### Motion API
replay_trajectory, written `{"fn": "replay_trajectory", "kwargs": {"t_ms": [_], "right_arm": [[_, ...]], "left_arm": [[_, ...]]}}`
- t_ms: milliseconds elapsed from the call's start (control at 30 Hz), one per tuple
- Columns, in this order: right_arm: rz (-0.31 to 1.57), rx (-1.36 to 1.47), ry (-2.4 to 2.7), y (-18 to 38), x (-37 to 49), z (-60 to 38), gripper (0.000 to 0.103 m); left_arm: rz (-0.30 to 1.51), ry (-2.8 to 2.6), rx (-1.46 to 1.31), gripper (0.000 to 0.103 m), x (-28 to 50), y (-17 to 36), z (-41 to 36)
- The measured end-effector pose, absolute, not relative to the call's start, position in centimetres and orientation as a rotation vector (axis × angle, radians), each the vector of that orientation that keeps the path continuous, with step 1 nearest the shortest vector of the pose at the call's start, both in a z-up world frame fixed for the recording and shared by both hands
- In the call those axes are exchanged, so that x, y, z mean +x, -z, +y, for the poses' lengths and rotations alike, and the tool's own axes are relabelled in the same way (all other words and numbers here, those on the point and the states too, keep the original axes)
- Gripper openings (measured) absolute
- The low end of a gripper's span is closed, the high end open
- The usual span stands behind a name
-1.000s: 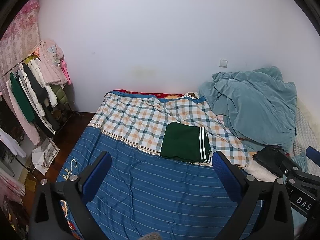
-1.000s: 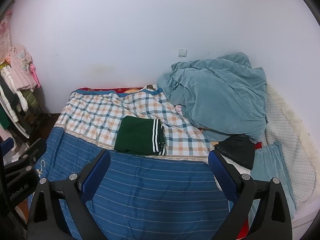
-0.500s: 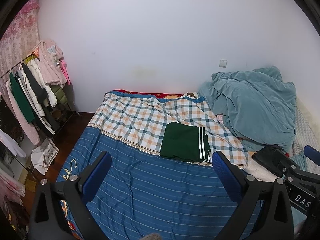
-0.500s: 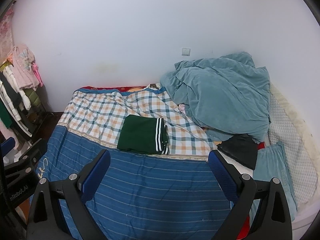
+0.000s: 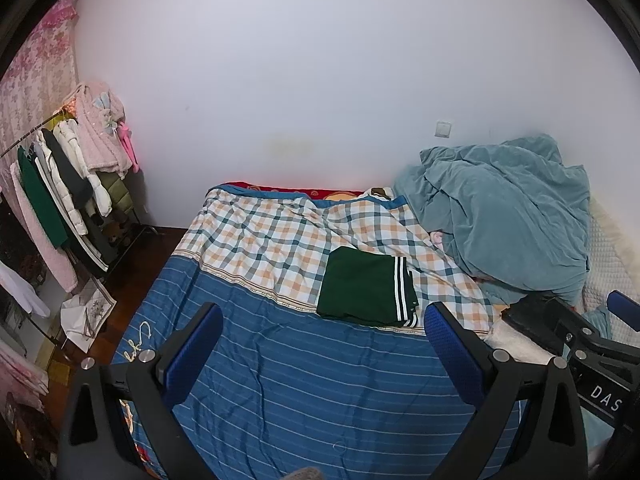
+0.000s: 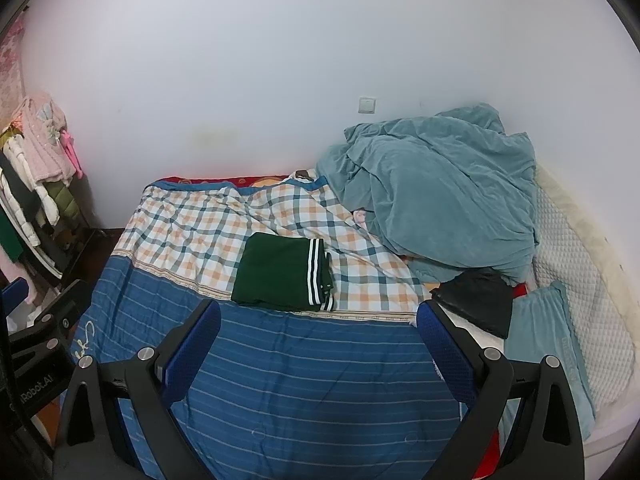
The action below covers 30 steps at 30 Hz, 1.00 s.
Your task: Fold large clothes
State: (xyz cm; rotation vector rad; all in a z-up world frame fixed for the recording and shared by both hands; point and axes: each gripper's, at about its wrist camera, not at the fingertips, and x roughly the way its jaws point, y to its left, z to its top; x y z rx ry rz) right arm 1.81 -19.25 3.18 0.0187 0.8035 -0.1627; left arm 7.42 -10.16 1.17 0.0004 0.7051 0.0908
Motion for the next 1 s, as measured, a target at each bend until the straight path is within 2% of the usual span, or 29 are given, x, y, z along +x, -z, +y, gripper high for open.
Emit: {"fn": "replay_trajectory", "kwargs": {"t_ms": [1000], "right_arm": [[0.796, 0.013, 0.164, -3.32, 1.61, -20.09, 0.100]], "left_arm": [[0.693, -0.104, 0.000, 0.103, 7.68, -1.75, -10.26]]}}
